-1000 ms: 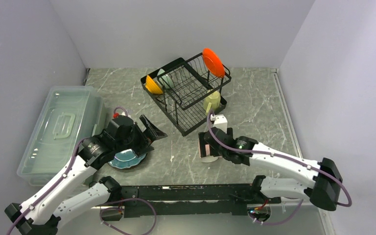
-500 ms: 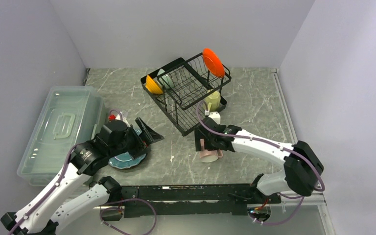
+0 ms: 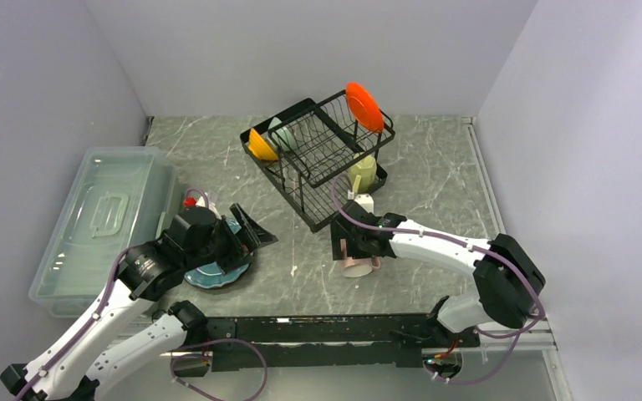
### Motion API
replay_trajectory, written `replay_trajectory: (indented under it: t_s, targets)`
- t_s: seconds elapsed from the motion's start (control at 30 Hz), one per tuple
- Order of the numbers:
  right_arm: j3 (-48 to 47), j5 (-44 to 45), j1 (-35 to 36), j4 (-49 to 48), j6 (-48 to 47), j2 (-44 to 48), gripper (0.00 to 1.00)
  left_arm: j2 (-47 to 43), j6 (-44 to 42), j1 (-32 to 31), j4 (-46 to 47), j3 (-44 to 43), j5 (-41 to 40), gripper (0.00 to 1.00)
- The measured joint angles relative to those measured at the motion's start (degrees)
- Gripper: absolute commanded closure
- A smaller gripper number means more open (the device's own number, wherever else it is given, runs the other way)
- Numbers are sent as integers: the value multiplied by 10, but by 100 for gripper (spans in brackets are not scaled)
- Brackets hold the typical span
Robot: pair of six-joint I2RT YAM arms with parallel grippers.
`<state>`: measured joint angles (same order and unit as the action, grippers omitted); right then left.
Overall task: Load the mixed dishes into the dish rack
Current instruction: Pick up the cup at the center of the board.
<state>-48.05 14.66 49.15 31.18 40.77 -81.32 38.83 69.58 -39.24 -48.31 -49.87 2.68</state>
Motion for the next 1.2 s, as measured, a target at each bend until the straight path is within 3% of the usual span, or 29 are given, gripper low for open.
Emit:
replay_trajectory:
  t_s: [0.4,0.5,0.7,0.8,0.97,1.2]
  targets:
    - [28,-24,0,-7,14,7,4,2,-1,0,2,0,0,1]
    - [31,-28,0,-11,19,7,10,8,-2,0,5,0,0,1]
    - [38,-28,0,-16,24,14,39,15,-9,0,4,0,0,1]
    - [39,-30,0,-16,23,17,47,14,-10,0,5,0,0,1]
    - [50,-32,1,-17,18,51,53,14,-11,0,5,0,3,1]
    - [92,-32,9,-39,-5,189,53,23,-16,0,15,0,16,1]
